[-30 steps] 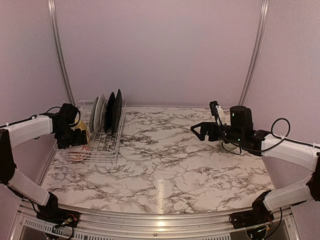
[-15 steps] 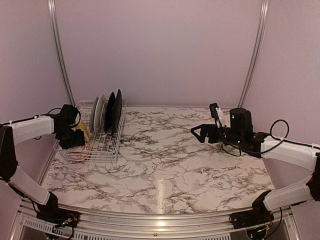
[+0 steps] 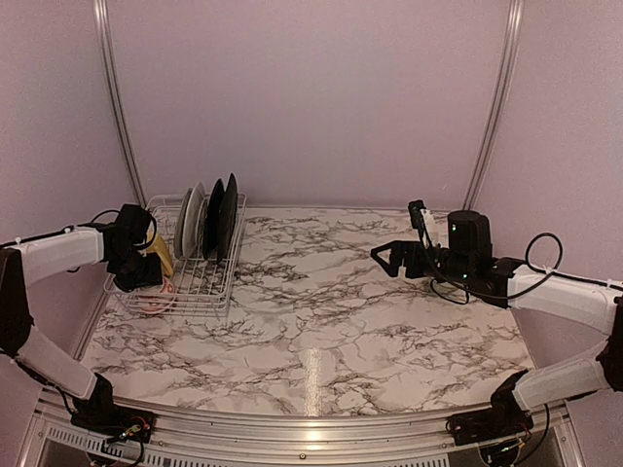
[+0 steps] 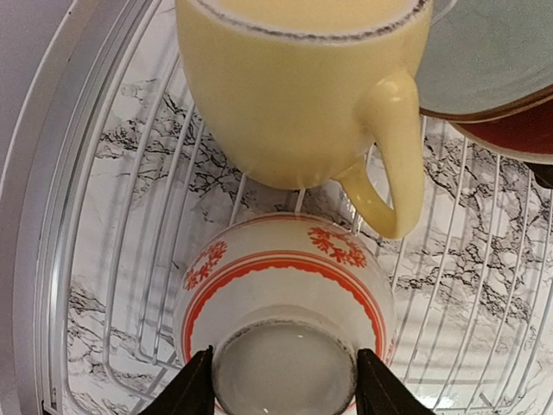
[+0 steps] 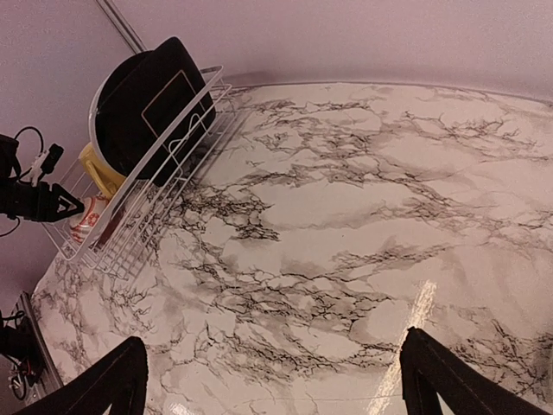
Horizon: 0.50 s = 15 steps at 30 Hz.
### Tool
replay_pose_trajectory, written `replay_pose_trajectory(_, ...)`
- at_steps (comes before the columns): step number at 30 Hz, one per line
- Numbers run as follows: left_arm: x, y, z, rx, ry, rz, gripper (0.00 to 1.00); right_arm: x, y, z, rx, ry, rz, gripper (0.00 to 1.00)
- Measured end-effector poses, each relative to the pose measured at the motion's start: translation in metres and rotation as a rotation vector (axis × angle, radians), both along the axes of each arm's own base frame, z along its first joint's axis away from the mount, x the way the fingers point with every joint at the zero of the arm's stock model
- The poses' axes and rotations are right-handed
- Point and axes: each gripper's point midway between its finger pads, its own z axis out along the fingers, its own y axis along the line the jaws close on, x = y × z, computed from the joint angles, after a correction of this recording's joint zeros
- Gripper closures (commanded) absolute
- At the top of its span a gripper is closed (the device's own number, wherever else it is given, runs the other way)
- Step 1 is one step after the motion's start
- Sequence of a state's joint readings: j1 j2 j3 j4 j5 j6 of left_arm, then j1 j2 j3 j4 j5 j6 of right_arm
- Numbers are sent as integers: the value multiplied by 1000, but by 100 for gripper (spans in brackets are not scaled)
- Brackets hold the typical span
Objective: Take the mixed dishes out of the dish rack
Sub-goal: Grab the bowl from the dish rack.
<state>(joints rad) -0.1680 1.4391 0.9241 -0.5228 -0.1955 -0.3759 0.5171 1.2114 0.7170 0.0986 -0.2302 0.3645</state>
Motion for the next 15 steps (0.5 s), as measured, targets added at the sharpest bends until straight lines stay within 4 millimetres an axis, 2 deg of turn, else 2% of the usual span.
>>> replay_pose_trajectory(5, -1, 3, 1, 15, -6, 3, 57, 0, 0, 0, 3, 3, 1, 1)
replay_pose_trajectory(11, -4, 1, 6, 1, -20, 0, 62, 0, 1, 0, 7, 7, -1, 2)
replay_pose_trajectory(15, -6, -2, 20, -27, -57, -5, 64, 0, 1, 0, 10, 10, -2, 2)
